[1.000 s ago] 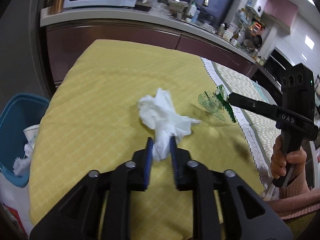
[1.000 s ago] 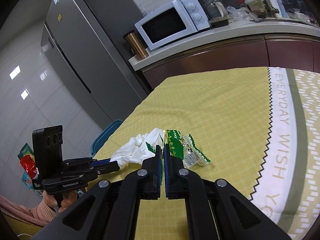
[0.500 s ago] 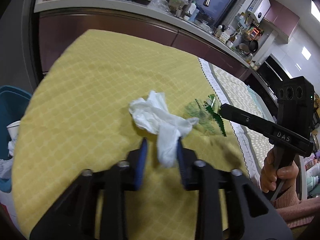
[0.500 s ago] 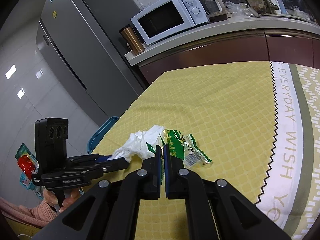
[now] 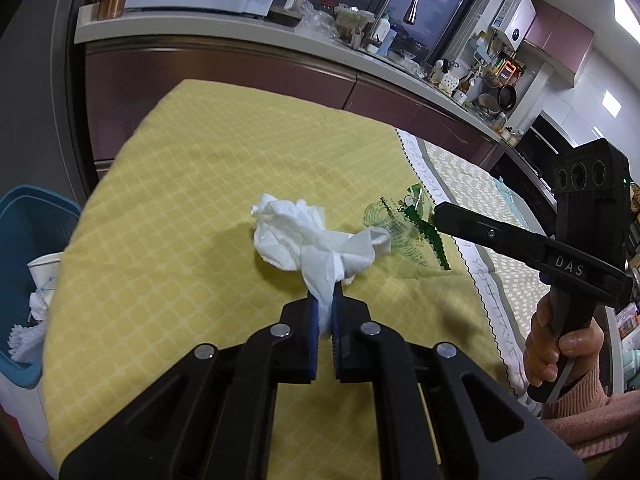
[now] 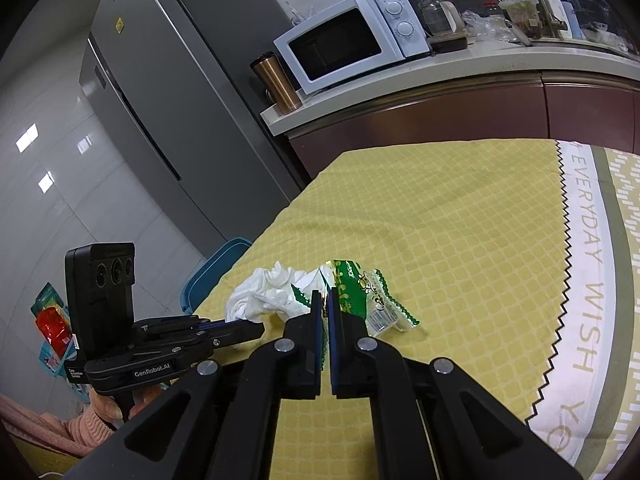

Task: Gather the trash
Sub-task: 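Lift the tissue and green wrapper off the tablecloth with both tools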

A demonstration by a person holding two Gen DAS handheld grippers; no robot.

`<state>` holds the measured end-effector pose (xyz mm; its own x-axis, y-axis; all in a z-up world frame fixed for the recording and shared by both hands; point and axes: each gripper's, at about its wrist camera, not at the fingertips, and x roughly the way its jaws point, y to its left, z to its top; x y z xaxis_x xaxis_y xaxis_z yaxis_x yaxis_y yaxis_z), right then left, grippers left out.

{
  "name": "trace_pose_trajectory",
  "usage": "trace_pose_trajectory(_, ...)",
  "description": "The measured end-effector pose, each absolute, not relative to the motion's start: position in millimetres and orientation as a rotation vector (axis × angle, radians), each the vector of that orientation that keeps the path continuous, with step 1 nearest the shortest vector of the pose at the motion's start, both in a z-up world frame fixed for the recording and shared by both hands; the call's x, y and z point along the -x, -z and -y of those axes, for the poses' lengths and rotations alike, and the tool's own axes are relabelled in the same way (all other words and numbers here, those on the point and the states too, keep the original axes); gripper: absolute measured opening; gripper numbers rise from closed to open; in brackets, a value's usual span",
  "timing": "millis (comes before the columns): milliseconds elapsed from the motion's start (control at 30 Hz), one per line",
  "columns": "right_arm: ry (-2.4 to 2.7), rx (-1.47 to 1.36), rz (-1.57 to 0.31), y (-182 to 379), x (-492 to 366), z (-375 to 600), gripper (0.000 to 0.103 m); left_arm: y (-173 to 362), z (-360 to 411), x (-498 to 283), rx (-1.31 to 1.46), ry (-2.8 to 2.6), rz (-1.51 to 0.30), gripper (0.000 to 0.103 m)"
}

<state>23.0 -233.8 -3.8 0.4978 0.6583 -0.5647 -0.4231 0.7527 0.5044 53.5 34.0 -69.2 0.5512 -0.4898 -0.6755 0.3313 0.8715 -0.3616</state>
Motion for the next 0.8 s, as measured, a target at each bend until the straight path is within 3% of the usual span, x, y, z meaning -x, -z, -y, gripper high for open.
trace_pose_trajectory(800,-0.723,-0.295,-0.782,-17.6,-25.4,214.2,0.002,45.3,-61.4,-26.8,0.199,0.46,-0.779,0.005)
